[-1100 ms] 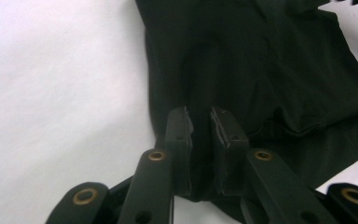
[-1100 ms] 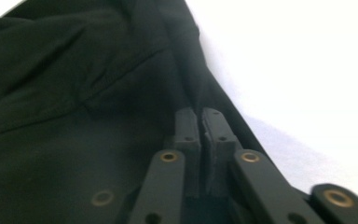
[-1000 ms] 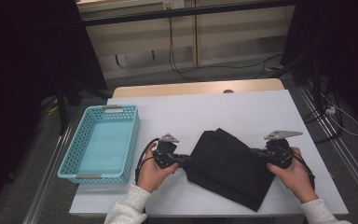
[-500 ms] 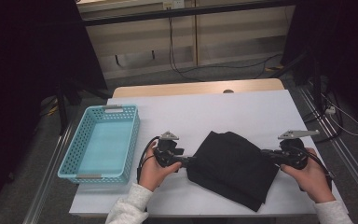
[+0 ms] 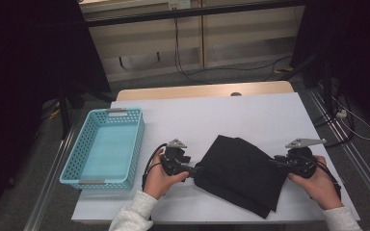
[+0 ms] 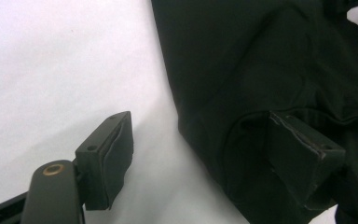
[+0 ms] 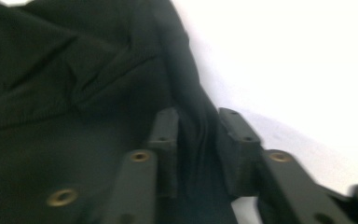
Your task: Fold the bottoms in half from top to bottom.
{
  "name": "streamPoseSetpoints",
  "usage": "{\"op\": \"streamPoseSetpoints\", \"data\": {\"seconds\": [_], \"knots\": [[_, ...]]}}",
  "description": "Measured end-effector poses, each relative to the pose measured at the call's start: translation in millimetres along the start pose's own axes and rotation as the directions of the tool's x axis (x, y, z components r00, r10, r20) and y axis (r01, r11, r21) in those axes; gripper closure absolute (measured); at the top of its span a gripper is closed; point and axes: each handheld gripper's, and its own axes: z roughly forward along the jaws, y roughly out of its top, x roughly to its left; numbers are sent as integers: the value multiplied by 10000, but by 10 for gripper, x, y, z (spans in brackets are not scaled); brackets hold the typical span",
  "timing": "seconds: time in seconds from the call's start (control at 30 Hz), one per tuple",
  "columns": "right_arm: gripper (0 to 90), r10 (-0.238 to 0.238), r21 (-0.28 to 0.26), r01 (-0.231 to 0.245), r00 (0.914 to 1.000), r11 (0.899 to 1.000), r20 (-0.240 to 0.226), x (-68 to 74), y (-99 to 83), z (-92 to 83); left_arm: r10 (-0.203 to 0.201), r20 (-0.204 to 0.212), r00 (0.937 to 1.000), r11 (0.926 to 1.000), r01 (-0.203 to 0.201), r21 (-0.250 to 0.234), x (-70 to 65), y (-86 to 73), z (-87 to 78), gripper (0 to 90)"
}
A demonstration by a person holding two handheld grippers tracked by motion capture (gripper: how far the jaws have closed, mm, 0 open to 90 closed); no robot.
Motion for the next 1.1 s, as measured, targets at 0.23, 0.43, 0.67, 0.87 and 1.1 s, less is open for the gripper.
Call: {"op": "streamPoseSetpoints", "data": {"seconds": [0.23,0.43,0.67,0.87,1.1], "knots": [[491,-23,-465,27,10000,9989,94,13,21,-3,564,-230,9981,9980,-557,288,-117,-78,31,383],[429,118,-762,-93,9994,9971,315,8,33,-24,591,-530,9968,9975,-568,430,-172,-84,44,779],[362,-9,-906,36,9995,9959,307,56,50,-3,188,-1130,9934,9998,-196,-65,-8,30,-4,853],[352,43,-1050,-11,9995,9945,308,126,53,37,-512,-1716,9838,9955,365,-877,307,120,-86,849],[423,-243,-729,232,9996,9971,-144,326,63,180,-886,-1743,9807,9920,711,-1039,396,107,-103,830]]}}
